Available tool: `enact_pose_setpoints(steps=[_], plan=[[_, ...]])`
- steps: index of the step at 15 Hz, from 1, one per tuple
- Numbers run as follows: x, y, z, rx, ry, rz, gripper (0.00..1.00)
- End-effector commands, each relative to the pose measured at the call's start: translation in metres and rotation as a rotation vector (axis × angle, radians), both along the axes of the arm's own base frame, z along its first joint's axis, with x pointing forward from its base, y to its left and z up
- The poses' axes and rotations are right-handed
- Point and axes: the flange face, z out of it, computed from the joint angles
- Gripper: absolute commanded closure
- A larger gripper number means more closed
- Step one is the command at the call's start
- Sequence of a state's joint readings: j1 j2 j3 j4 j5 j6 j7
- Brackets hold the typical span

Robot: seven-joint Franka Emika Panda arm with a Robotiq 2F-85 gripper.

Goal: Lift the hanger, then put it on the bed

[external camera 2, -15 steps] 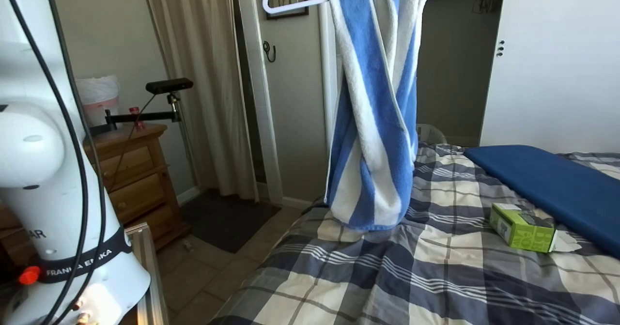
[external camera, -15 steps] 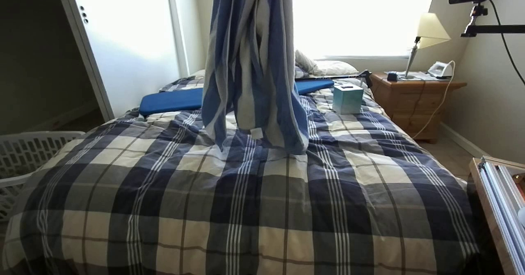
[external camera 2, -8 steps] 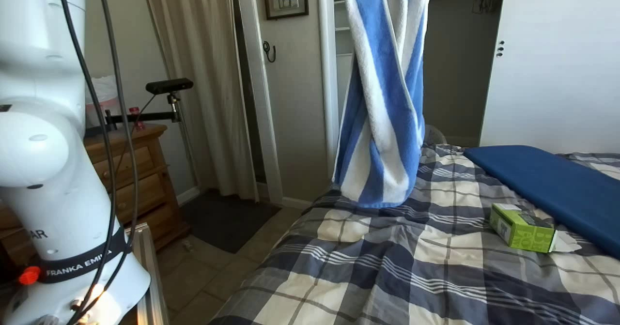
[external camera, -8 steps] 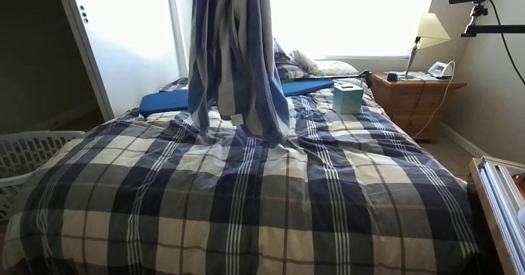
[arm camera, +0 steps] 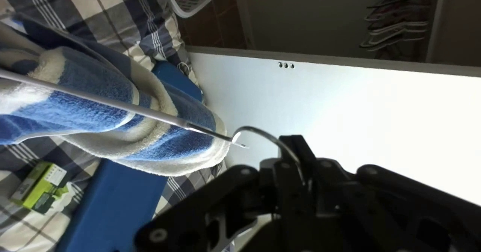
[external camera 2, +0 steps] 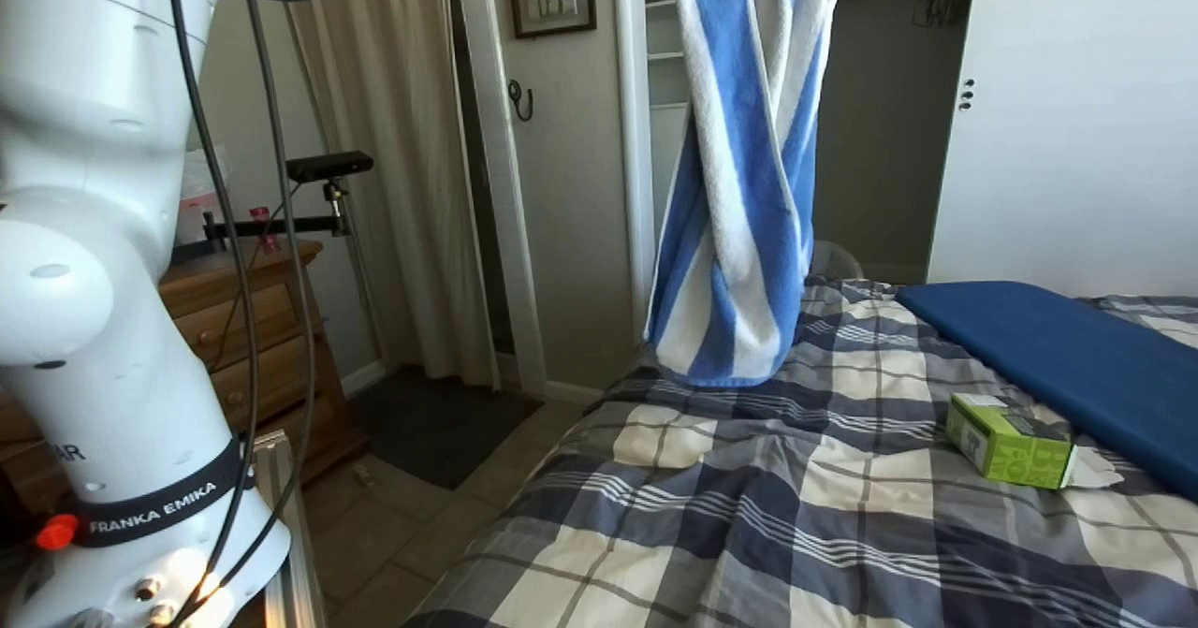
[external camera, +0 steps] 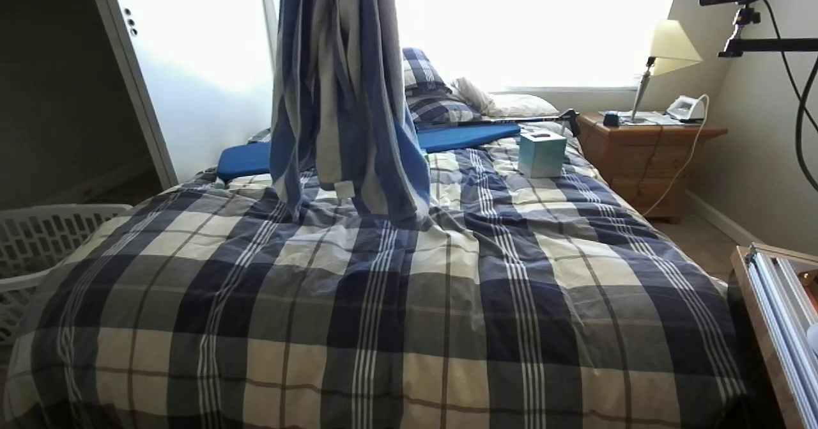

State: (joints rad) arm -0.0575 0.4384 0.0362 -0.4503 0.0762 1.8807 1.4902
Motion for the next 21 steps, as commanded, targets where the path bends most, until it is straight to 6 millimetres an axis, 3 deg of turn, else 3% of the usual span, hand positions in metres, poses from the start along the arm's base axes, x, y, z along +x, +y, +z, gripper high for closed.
enact_pose_setpoints(steps=[1, 8, 15, 21], plan=[[0.021, -0.045, -0.015, 0.151, -0.055, 0.013, 0.99], [0.068, -0.117, -0.09, 0.324, 0.059, 0.021, 0.99], [0.073, -0.17, -0.146, 0.275, 0.286, -0.05, 0.99], [0.079, -0.208, -0.19, 0.183, 0.38, 0.014, 0.99]])
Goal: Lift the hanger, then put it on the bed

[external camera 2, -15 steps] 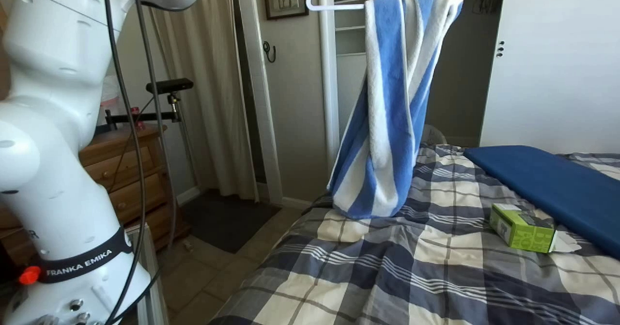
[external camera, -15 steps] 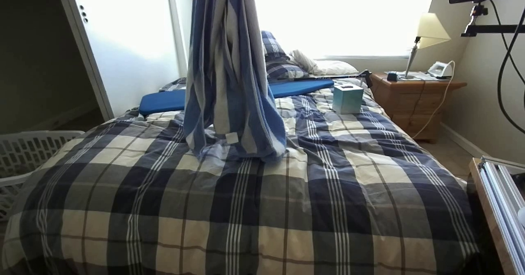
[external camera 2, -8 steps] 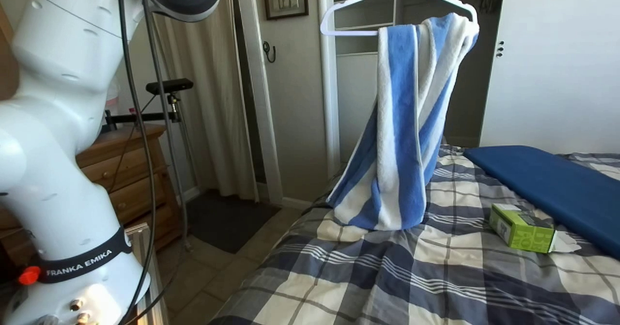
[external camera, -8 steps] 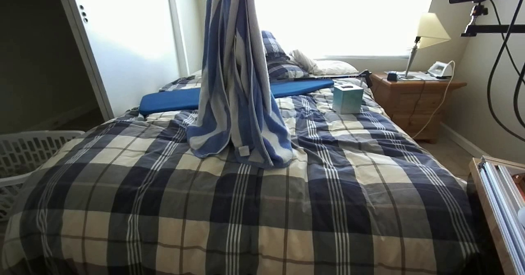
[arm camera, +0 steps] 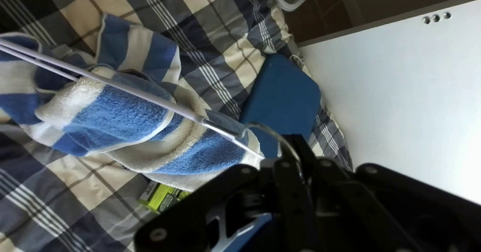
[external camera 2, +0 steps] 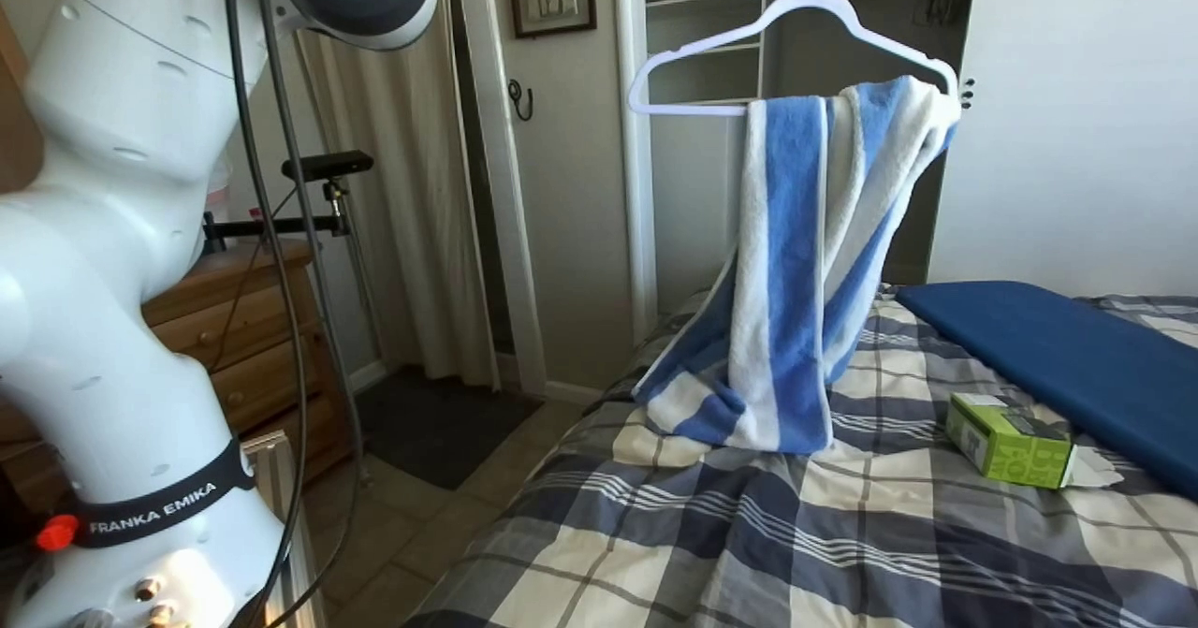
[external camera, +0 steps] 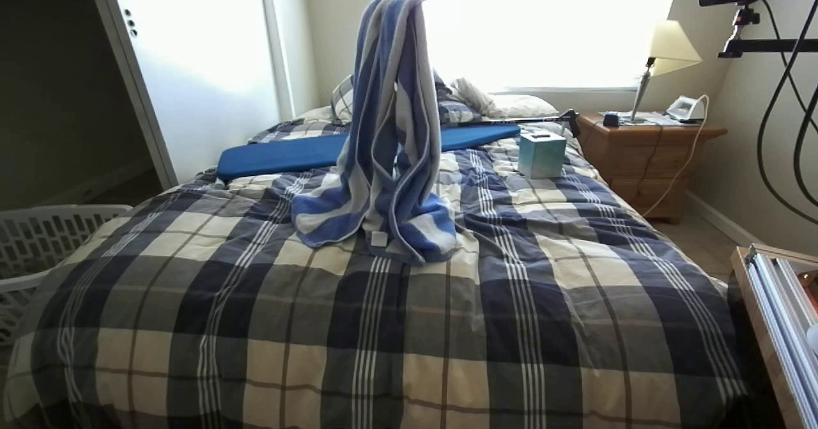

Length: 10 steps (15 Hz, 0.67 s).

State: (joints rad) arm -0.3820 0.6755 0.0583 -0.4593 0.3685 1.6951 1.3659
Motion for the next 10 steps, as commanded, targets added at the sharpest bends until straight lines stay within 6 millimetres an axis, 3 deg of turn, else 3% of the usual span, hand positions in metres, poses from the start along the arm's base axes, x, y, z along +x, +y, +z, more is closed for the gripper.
enact_pose_setpoints(steps=[1, 10], plan=[[0.003, -0.017, -0.023, -0.036, 0.038, 0.058, 0.99], [0.04, -0.051, -0.135, -0.011, 0.191, 0.075, 0.99]])
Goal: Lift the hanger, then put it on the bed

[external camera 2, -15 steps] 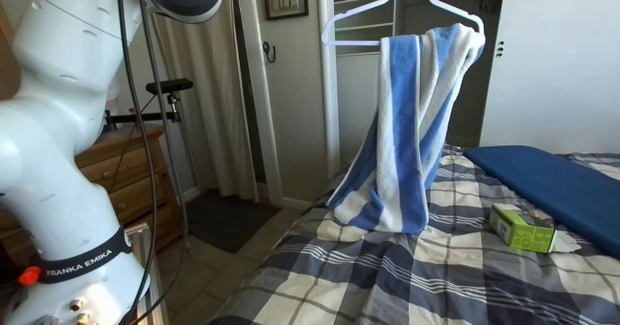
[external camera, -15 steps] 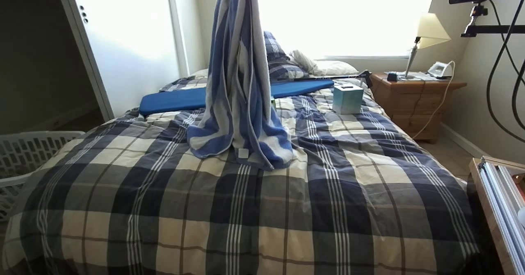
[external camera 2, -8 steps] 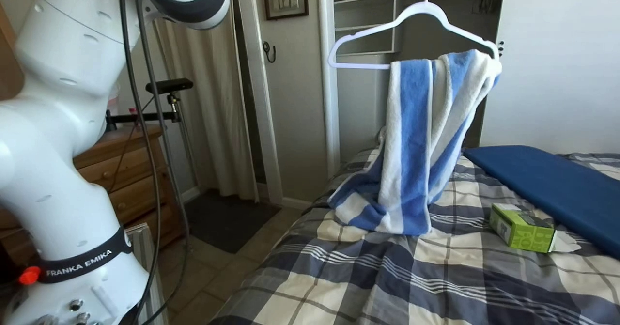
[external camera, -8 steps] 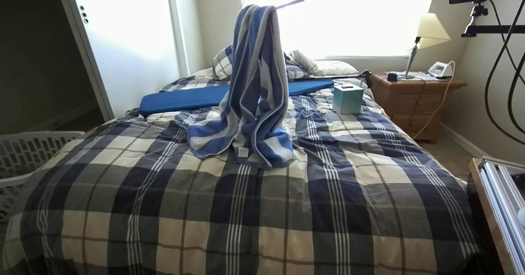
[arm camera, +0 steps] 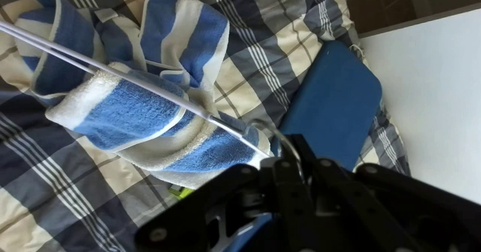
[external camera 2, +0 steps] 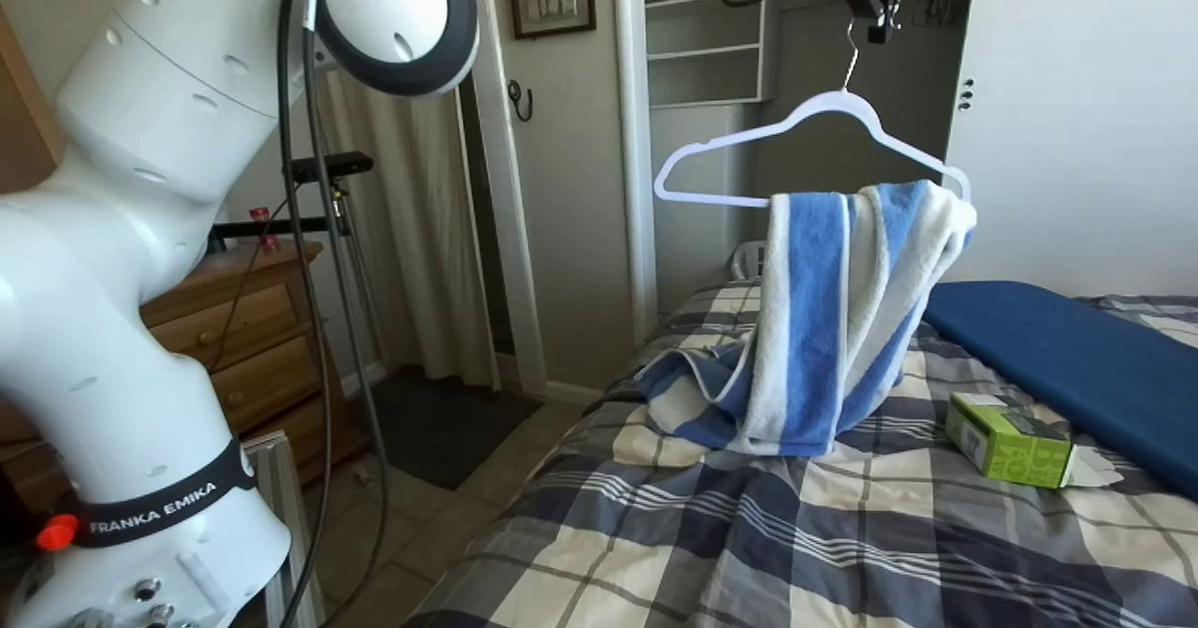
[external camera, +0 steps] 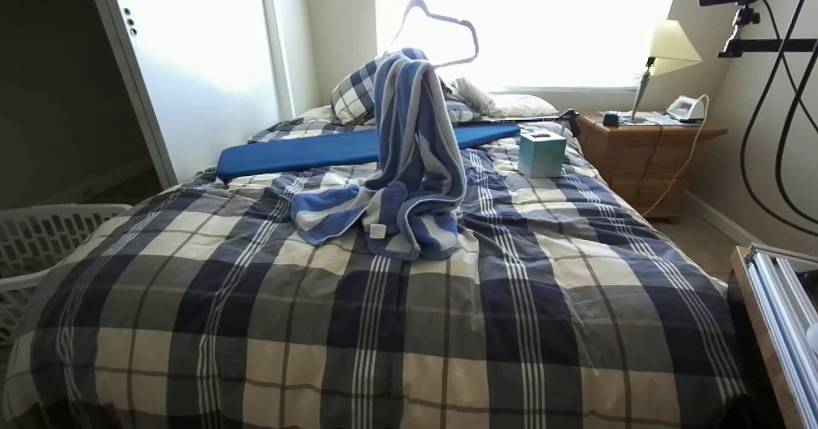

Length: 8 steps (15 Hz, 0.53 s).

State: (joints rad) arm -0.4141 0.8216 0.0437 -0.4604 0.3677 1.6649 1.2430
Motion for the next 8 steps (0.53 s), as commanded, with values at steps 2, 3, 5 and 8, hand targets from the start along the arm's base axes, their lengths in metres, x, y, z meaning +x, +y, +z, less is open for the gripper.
enact_pose_setpoints(steps=[2, 3, 5, 8], plan=[[0.006, -0.01, -0.052, 0.026, 0.13, 0.001, 0.99], [0.005, -0.012, -0.067, 0.023, 0.183, 0.009, 0.99], [0.009, -0.01, -0.066, 0.026, 0.154, 0.012, 0.97], [0.011, -0.011, -0.076, 0.029, 0.175, 0.013, 0.97]])
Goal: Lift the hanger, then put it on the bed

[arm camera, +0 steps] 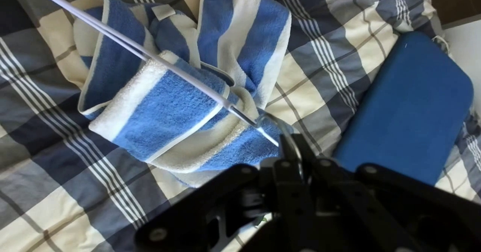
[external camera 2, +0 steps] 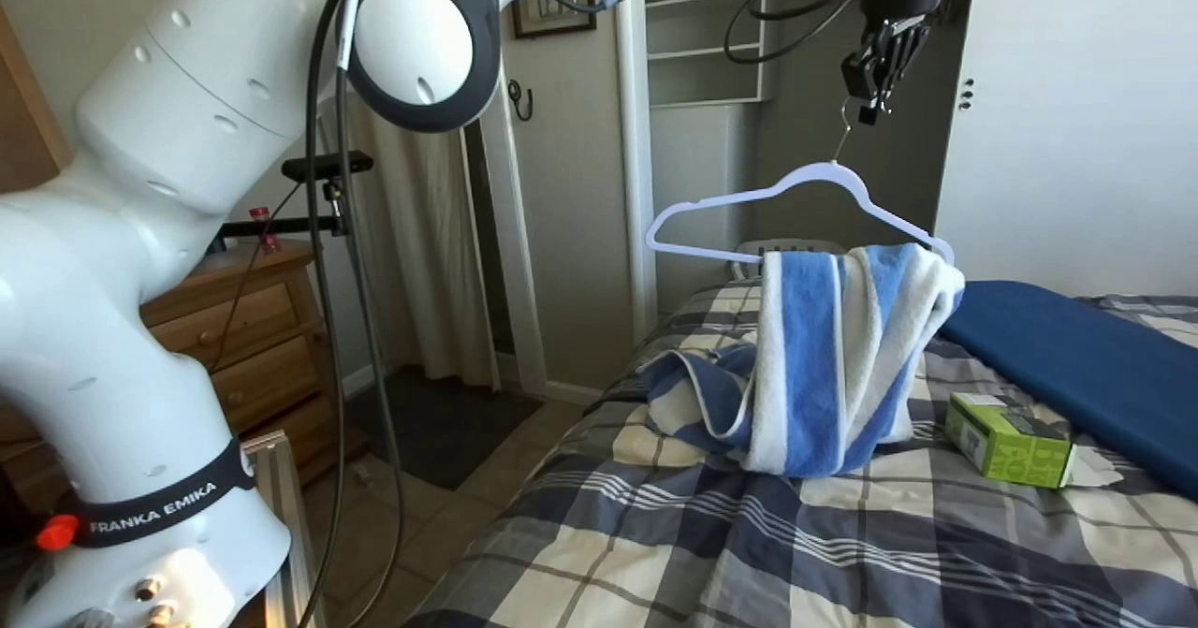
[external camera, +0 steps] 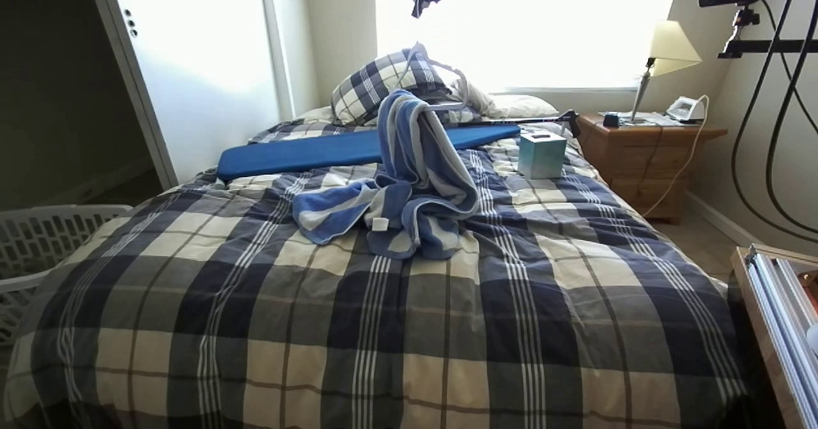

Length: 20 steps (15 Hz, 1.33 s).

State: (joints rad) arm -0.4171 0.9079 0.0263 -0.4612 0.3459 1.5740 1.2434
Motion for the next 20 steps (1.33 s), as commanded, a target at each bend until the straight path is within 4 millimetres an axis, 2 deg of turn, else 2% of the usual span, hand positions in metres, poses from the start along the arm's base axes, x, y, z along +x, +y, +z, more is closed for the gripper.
enact_pose_setpoints(steps=[1, 6, 8, 12, 16, 20], plan=[[-0.001, 0.001, 0.002, 0.0, 0.0, 0.0, 0.97], [-0.003, -0.002, -0.001, 0.018, 0.013, 0.011, 0.99], [-0.007, -0.033, -0.018, -0.075, 0.051, -0.073, 0.99], [-0.025, -0.102, -0.081, -0.139, 0.177, -0.236, 0.99], [-0.046, -0.157, -0.167, -0.066, 0.268, -0.325, 0.99], [-0.065, -0.199, -0.253, -0.045, 0.303, -0.355, 0.99]])
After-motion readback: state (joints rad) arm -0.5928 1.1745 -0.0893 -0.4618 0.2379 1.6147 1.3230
